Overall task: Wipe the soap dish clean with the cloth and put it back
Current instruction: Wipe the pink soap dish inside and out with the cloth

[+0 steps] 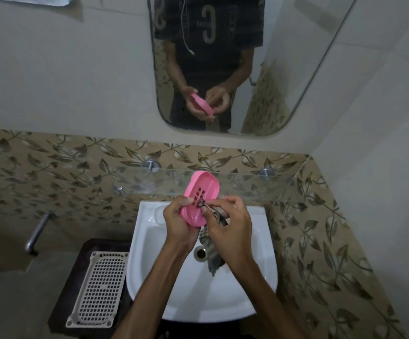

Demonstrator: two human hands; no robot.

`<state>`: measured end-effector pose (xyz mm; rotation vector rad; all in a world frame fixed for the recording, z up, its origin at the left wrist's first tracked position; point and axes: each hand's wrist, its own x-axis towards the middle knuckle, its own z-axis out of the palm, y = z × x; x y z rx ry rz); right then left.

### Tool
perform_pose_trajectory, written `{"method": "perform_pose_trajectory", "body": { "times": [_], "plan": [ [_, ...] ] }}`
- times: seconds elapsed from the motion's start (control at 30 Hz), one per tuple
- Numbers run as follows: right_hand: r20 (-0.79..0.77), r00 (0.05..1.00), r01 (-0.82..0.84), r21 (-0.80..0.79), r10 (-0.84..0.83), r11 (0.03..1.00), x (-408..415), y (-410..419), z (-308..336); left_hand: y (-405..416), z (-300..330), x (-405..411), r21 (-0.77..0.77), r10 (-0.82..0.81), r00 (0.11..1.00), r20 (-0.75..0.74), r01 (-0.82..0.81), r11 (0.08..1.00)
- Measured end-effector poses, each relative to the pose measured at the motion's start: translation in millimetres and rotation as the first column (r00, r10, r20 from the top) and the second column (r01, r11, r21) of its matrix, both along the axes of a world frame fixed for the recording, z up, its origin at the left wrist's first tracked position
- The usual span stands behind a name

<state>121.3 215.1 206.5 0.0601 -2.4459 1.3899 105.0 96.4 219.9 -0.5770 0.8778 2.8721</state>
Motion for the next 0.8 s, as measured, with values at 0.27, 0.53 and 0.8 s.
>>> {"method": "perform_pose_trajectory", "body": {
  "times": [0.27, 0.53, 0.8],
  "plan": [
    [0.31, 0.933, 0.0, -0.507, 0.182, 0.862, -4, -4, -5, 2, -3, 8, -0.135, -0.093, 0.995, -0.039, 0.087, 0.987],
    [-0.147, 0.943, -0.262, 0.222, 0.298, 0.939, -19, 25, 1, -34, 6, -6, -0.139, -0.43, 0.903, -0.002, 0.426, 0.894],
    [-0.179, 0.944, -0.203, 0.346, 0.277, 0.916, -24, 33, -6, -29, 14, -2, -0.1, -0.452, 0.891, 0.048, 0.455, 0.885]
  ]
}}
